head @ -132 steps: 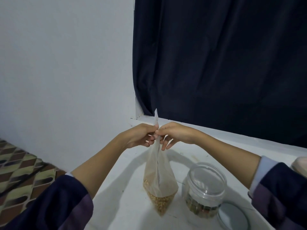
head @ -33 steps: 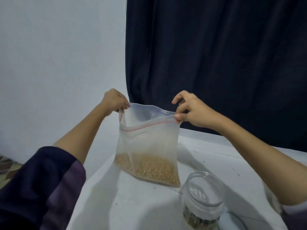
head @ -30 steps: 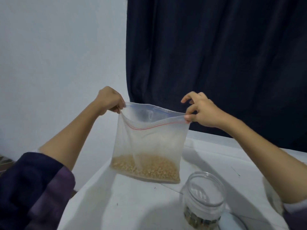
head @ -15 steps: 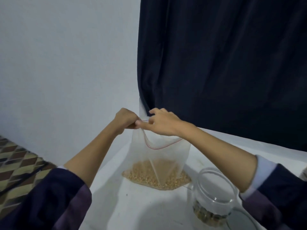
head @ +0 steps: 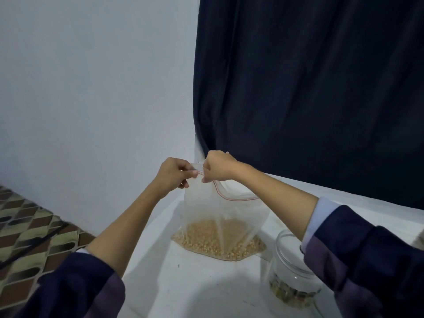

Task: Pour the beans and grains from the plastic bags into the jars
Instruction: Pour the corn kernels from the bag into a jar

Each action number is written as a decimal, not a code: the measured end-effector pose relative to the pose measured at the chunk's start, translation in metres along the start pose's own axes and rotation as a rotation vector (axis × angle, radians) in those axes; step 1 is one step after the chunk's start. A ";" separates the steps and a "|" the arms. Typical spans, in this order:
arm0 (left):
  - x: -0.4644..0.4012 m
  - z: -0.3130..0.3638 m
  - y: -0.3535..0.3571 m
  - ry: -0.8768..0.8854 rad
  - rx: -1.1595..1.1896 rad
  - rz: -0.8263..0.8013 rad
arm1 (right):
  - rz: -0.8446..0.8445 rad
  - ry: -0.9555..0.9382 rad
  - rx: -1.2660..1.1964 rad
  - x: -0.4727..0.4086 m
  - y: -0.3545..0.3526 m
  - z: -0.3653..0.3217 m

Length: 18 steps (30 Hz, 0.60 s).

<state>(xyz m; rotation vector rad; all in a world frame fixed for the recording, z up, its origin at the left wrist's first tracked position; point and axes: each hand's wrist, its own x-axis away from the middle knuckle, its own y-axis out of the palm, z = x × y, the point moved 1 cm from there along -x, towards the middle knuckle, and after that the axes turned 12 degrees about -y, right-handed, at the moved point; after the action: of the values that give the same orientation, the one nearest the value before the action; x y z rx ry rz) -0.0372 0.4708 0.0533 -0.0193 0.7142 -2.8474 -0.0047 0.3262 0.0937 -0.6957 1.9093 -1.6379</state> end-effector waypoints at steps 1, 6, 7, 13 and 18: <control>0.000 0.000 0.000 0.016 -0.004 0.008 | -0.016 -0.016 -0.021 0.001 -0.002 0.000; 0.000 0.007 -0.004 0.051 0.031 0.023 | -0.070 -0.014 -0.129 0.009 -0.010 0.009; 0.000 0.009 -0.004 0.061 0.049 0.040 | -0.065 -0.002 -0.160 0.010 -0.011 0.010; 0.005 0.028 0.007 0.184 0.324 0.089 | 0.195 0.119 -0.250 0.017 -0.028 0.019; -0.011 0.020 0.007 0.162 0.415 0.340 | 0.468 0.229 -0.243 0.029 -0.062 0.035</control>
<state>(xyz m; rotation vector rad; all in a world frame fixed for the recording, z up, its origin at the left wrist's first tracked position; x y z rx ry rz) -0.0235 0.4579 0.0682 0.3616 0.1203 -2.6238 0.0010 0.2725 0.1491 -0.1259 2.2470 -1.2450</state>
